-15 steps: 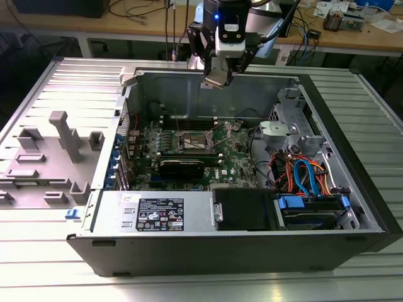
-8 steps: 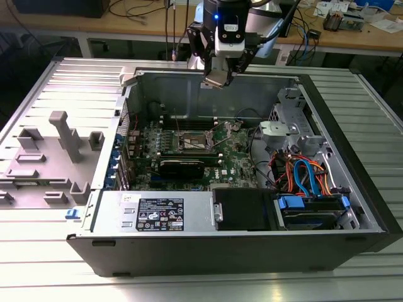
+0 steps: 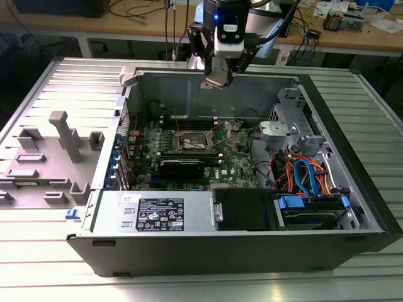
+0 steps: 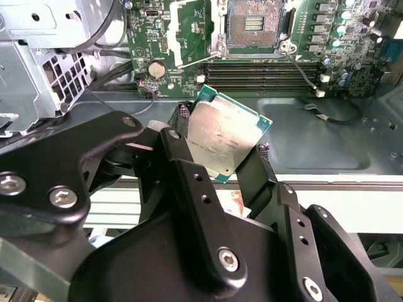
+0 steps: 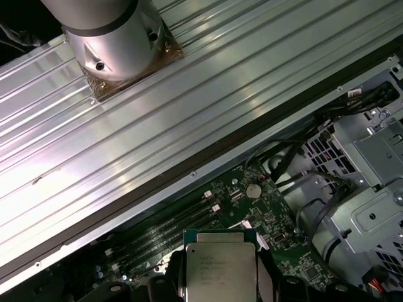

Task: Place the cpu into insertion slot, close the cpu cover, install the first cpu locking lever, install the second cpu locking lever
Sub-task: 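Place the cpu into insertion slot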

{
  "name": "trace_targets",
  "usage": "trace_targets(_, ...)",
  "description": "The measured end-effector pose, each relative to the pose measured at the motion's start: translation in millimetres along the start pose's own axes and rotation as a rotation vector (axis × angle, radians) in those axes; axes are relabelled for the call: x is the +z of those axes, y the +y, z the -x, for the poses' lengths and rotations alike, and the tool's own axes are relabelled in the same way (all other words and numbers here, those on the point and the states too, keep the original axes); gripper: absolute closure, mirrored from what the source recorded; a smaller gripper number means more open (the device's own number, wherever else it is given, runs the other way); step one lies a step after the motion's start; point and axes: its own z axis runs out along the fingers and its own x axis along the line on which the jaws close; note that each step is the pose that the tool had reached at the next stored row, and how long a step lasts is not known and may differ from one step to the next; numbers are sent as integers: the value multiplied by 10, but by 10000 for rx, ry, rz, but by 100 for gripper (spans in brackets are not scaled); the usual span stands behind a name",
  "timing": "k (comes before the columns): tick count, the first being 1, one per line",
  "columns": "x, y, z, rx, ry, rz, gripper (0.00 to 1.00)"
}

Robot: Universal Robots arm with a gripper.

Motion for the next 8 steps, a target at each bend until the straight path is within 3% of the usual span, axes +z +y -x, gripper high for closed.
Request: trace_targets(8,8,-1,0,179,-32,10,45)
